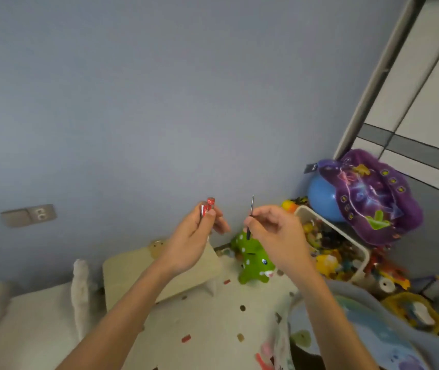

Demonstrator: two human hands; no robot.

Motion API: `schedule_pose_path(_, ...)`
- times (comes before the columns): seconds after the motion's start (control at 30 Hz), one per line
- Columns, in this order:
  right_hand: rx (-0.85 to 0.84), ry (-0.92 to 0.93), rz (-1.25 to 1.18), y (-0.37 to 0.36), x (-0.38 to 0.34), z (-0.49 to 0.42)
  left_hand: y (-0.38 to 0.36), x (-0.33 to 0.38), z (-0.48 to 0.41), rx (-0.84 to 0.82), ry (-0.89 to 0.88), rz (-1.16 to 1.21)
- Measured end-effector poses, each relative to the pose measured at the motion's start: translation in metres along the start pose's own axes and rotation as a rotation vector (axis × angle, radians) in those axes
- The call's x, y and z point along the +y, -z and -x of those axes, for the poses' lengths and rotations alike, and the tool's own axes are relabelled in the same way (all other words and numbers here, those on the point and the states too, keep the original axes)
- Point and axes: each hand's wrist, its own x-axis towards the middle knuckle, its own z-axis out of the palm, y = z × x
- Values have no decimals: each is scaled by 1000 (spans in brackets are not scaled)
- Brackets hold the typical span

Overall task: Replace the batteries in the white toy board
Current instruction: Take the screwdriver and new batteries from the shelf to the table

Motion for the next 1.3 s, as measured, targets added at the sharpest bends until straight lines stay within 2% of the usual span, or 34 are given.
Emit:
schedule_pose_path(0.3,-255,-28,-118,-118,80,-198,86,-101,-154,224,59,-54)
schedule_pose_path(0.63,-417,-80,-186,-233,146,-379,165,-193,-309,286,156,-205)
schedule_pose_path(0.93,-553,-112,-239,-276,197,-470,184,-248,-382,361,232,-241)
schedule_pose_path(1.03,-660,-107,-194,-286,226,-490,182,-275,-394,398,255,-246)
schedule_pose_path(1.13,-759,-93,-129,-301,269,-501,175,-316,-404,439,247,-229)
schedule_pose_path(1.3,-732,-147,-169,-338,380,-499,166,-426,-404,475,255,-212)
